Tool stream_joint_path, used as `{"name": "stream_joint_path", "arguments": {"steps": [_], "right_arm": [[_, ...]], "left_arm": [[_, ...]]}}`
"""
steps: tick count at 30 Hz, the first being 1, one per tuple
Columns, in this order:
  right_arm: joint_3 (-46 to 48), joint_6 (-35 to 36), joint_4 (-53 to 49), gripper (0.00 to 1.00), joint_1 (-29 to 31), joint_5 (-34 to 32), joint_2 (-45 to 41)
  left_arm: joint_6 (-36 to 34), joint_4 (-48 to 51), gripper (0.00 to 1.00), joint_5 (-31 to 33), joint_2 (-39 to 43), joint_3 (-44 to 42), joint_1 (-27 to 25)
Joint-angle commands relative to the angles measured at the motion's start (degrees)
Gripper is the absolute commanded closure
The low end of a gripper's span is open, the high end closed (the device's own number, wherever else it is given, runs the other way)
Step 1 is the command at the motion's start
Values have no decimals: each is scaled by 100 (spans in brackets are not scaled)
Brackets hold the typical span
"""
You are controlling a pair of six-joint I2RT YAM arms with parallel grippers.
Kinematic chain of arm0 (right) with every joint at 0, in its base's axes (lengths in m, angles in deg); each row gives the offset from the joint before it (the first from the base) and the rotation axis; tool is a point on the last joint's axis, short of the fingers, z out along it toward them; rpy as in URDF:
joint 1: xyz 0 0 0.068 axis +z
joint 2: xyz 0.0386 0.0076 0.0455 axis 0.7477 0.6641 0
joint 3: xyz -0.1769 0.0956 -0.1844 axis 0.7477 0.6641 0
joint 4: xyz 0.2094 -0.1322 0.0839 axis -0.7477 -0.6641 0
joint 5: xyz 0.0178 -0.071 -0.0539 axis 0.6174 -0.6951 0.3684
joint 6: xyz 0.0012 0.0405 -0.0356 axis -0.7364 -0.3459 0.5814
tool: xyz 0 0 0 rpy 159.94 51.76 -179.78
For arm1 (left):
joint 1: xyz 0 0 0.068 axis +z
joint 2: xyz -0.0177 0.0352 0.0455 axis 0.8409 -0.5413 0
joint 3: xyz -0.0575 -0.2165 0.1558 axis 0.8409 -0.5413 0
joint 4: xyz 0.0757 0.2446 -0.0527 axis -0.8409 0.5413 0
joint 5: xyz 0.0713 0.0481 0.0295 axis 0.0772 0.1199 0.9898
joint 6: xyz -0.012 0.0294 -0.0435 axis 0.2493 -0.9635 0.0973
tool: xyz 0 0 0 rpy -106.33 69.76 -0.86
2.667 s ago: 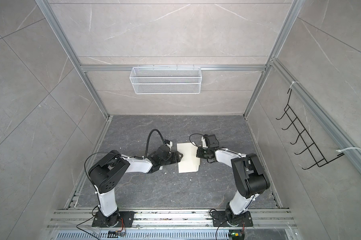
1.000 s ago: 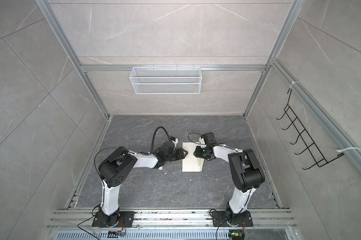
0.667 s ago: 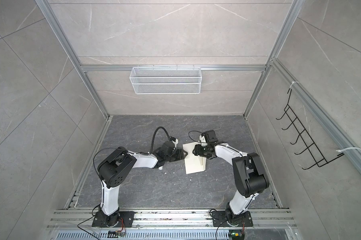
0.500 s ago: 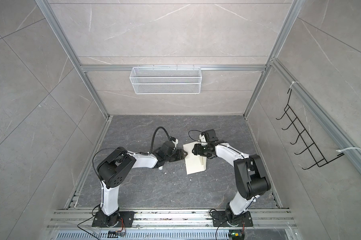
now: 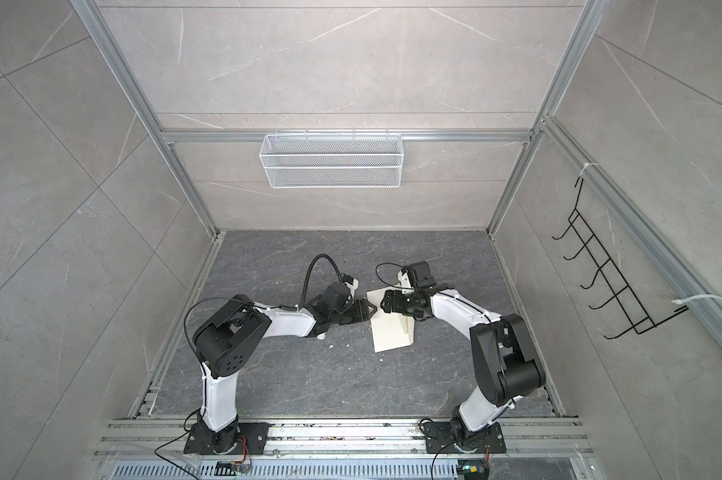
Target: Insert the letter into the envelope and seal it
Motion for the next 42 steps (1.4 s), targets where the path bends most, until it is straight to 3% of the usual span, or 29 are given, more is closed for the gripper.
{"name": "stream_joint_path", "arguments": {"steps": [1, 8, 18, 26, 28, 30, 35, 42], "right_arm": [[230, -171, 359, 8, 58, -46, -407], [417, -197, 315, 1, 216, -632, -805], [541, -544, 401, 1, 268, -803, -481], [747, -808, 631, 1, 294, -703, -444], [779, -869, 684, 1, 288, -647, -435], [784, -904, 698, 1, 285, -606, -407], [845, -942, 795, 1, 285, -532, -343], [864, -981, 842, 1, 291, -496, -377]], "left_arm": [[-163, -96, 41, -38, 419, -57, -16], [-240, 15, 37, 79, 536, -143, -13], [-156, -28, 38, -47, 519, -83, -74], [24, -243, 44, -319, 278, 66, -159], [188, -483, 49, -435, 120, 71, -163], [301, -579, 60, -544, -23, 119, -167], [338, -437, 72, -638, -268, 257, -160], [193, 73, 81, -430, -398, 356, -163]]}}
